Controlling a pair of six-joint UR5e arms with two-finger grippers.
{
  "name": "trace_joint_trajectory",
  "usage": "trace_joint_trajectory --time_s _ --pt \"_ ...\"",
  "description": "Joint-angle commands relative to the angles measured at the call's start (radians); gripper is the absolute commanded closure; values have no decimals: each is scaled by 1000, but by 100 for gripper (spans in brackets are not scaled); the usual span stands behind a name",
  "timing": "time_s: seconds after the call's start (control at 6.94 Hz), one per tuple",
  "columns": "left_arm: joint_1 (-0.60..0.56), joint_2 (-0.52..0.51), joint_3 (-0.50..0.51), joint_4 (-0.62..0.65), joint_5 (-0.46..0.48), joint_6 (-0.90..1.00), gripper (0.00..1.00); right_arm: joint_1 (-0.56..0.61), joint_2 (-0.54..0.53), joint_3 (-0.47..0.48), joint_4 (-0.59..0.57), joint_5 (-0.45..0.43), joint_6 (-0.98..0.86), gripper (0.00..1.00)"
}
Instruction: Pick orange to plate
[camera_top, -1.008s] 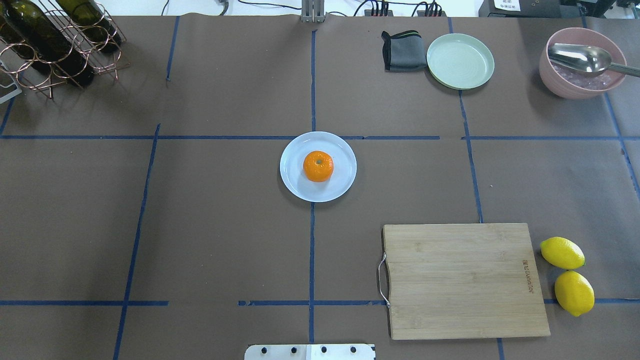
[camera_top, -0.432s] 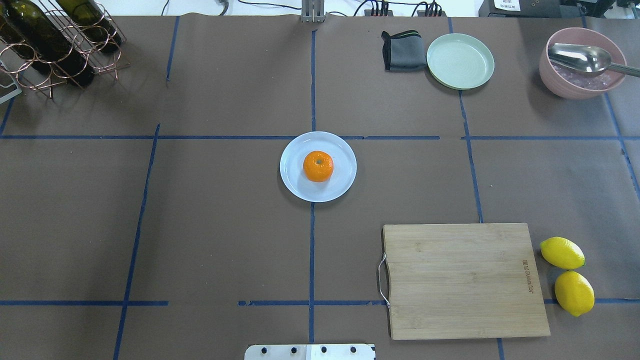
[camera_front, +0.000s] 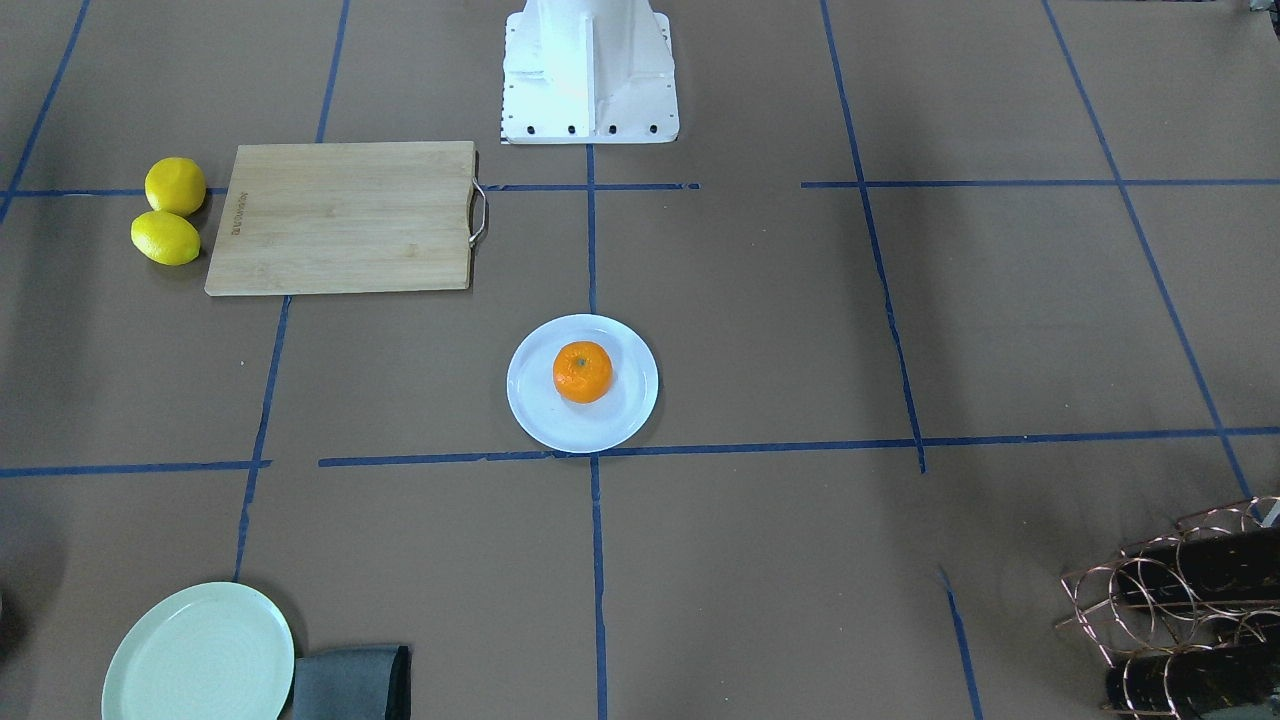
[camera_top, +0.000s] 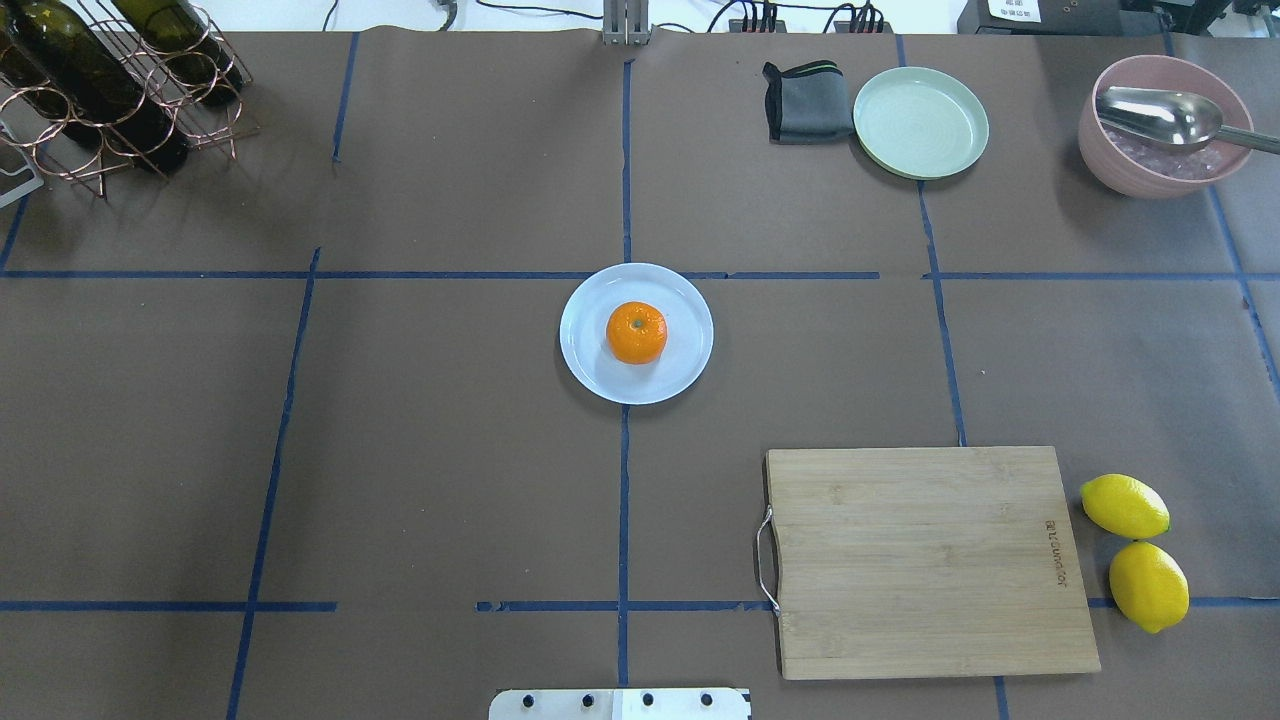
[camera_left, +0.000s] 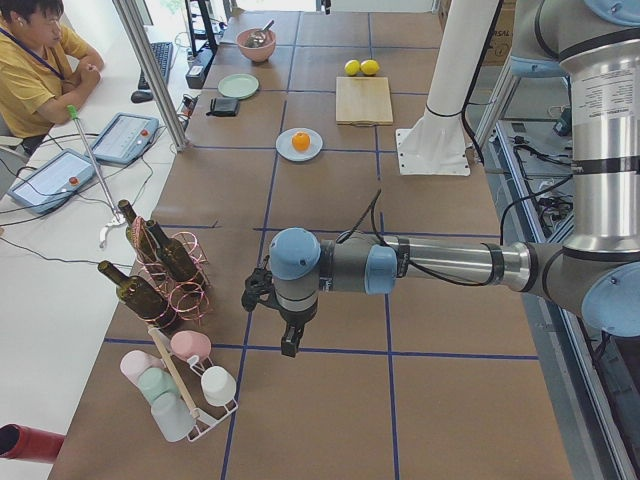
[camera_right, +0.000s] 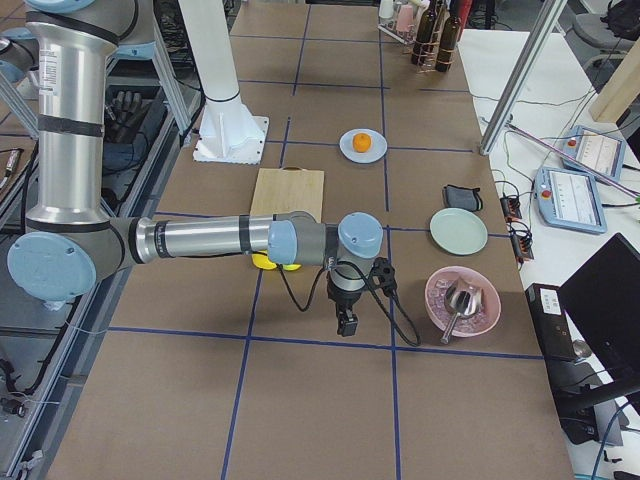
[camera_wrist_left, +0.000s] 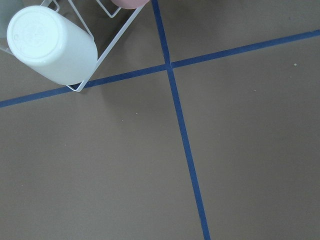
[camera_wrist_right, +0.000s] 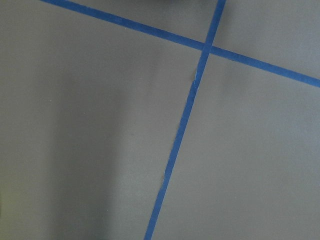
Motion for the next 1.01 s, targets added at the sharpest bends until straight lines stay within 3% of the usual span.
trace_joint_trajectory --time_s 0.0,0.86 --pt "0 0 0 0 0 0 0 0 -1 -2 -1 0 1 0" --pt "0 11 0 0 0 0 0 -1 -2 -2 1 2 1 0"
